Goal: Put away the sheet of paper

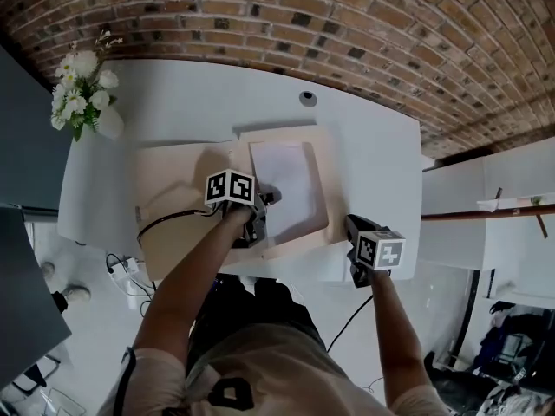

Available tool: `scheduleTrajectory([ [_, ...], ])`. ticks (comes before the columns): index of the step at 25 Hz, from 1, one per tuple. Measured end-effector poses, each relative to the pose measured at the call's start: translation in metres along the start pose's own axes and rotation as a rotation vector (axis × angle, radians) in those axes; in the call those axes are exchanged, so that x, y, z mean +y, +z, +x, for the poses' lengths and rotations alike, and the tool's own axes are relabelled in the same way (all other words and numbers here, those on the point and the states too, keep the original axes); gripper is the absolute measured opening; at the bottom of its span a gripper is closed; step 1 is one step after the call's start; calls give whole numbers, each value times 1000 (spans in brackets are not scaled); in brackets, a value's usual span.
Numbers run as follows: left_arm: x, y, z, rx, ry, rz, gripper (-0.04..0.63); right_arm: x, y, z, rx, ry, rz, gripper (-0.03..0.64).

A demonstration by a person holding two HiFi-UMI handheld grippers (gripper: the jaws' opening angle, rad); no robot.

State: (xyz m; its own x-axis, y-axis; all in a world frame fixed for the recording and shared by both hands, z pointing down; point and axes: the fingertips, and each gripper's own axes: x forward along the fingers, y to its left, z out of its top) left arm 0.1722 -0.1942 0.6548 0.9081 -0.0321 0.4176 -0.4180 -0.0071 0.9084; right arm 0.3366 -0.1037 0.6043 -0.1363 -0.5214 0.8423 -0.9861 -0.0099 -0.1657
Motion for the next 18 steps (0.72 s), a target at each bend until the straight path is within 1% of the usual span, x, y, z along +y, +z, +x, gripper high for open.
scheduleTrajectory([
  [3, 1, 1, 0, 0, 19, 3, 15, -1, -1, 1, -31, 71, 48, 25],
  [6, 3, -3, 1, 4, 40, 2, 15, 2, -6, 2, -18, 155, 68, 25],
  [8, 3, -3, 0, 2, 55, 11, 15, 4, -7, 1, 1, 205, 64, 25],
  [11, 5, -3, -1, 3, 76, 32, 15, 10, -11, 0, 12, 258, 40, 25],
  [14, 7, -4, -4, 22, 102, 60, 15, 17, -17, -2, 28, 321, 56, 25],
  [18, 10, -7, -8, 20, 123, 65, 15, 22, -22, -3, 30, 345, 44, 25],
])
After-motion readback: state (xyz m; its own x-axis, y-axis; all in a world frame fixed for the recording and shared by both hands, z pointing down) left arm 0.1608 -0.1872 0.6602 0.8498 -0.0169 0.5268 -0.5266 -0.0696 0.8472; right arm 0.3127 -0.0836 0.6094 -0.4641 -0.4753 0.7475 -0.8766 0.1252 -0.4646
